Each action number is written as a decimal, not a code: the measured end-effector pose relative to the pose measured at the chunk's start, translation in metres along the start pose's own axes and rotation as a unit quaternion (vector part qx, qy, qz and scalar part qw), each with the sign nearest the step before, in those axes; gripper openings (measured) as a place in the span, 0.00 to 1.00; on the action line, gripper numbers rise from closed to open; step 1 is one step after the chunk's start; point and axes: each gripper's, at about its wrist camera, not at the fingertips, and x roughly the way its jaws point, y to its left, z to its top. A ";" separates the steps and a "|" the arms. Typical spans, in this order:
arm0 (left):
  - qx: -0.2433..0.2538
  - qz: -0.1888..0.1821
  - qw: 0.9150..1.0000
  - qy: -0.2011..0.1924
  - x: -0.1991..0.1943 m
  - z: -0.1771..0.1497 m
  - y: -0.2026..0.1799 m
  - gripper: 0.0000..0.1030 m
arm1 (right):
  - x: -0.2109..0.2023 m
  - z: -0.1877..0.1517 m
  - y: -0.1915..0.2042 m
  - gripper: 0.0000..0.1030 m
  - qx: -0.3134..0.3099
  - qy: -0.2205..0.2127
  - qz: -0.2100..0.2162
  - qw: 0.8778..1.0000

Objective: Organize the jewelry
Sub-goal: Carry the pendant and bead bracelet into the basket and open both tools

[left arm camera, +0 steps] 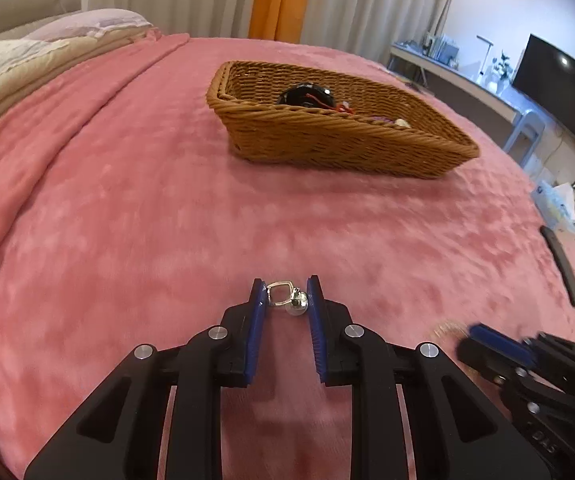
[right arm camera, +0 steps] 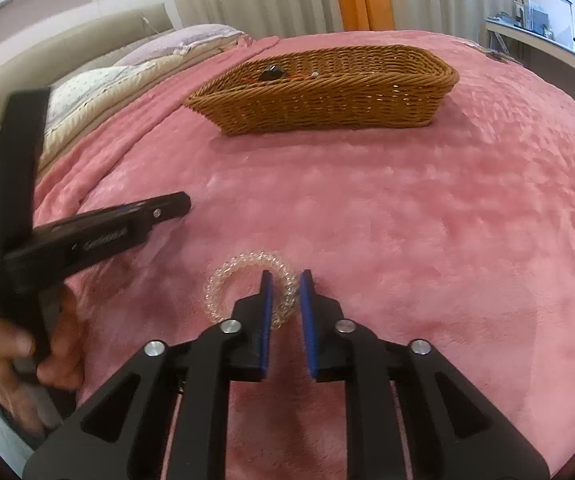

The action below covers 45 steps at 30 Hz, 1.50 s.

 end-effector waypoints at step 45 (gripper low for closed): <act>0.084 -0.040 0.976 -0.195 -0.058 0.126 -0.057 0.19 | -0.038 0.179 -0.039 0.08 -0.017 -0.132 -0.073 0.988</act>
